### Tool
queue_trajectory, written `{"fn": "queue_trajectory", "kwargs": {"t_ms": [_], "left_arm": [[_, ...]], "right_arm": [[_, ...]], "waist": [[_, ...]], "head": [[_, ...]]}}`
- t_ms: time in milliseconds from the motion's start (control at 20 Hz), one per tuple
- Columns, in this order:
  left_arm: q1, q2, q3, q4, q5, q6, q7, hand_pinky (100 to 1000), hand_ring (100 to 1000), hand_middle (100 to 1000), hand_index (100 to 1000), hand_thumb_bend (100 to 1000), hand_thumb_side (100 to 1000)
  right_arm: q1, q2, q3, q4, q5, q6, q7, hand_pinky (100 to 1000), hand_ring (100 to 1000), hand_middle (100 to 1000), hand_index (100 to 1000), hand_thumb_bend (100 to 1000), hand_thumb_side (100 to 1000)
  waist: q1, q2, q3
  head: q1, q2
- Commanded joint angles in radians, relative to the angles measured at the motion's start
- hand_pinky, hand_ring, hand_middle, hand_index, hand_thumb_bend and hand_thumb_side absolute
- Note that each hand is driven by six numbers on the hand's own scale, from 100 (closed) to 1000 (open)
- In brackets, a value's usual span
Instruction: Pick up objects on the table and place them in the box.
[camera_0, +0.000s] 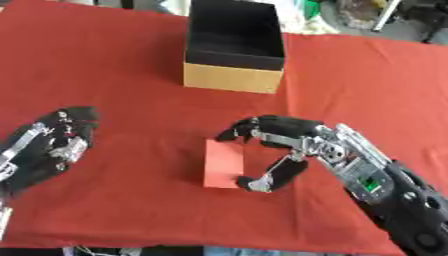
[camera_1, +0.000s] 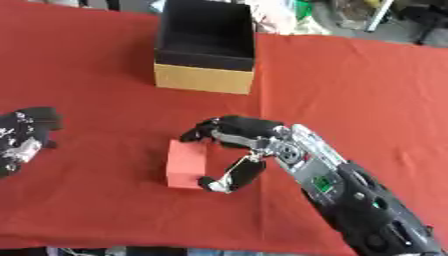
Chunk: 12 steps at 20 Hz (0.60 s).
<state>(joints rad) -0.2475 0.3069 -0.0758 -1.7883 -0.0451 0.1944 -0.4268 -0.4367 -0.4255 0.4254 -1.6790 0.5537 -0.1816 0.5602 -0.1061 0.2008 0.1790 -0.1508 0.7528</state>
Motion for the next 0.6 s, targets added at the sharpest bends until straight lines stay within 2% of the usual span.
{"fn": "queue_trajectory", "kwargs": {"t_ms": [50, 200, 450, 600], "left_arm": [[-0.011, 0.004, 0.001, -0.010, 0.001, 0.000, -0.001, 740, 864, 806, 881, 100, 418], [-0.011, 0.004, 0.001, -0.010, 0.001, 0.001, -0.001, 741, 864, 806, 881, 100, 419], [-0.010, 0.004, 0.001, -0.010, 0.001, 0.001, -0.001, 741, 865, 806, 881, 100, 419], [-0.010, 0.004, 0.001, -0.010, 0.001, 0.002, -0.001, 741, 865, 806, 882, 100, 419]], "right_arm": [[-0.010, -0.007, -0.011, -0.007, 0.014, 0.006, -0.019, 698, 800, 668, 895, 252, 197], [-0.010, -0.007, -0.011, -0.009, 0.018, 0.015, -0.045, 679, 772, 588, 858, 199, 100], [-0.010, -0.007, -0.017, -0.016, 0.019, 0.039, -0.118, 645, 724, 495, 792, 141, 100], [-0.012, -0.011, -0.026, -0.027, 0.010, 0.053, -0.167, 635, 714, 481, 783, 129, 100]], "waist": [[0.007, -0.010, 0.001], [0.007, -0.010, 0.001], [0.007, -0.009, 0.000], [0.008, -0.009, -0.002]], "head": [[-0.003, -0.010], [-0.003, -0.011], [-0.003, -0.011], [-0.003, -0.012]]}}
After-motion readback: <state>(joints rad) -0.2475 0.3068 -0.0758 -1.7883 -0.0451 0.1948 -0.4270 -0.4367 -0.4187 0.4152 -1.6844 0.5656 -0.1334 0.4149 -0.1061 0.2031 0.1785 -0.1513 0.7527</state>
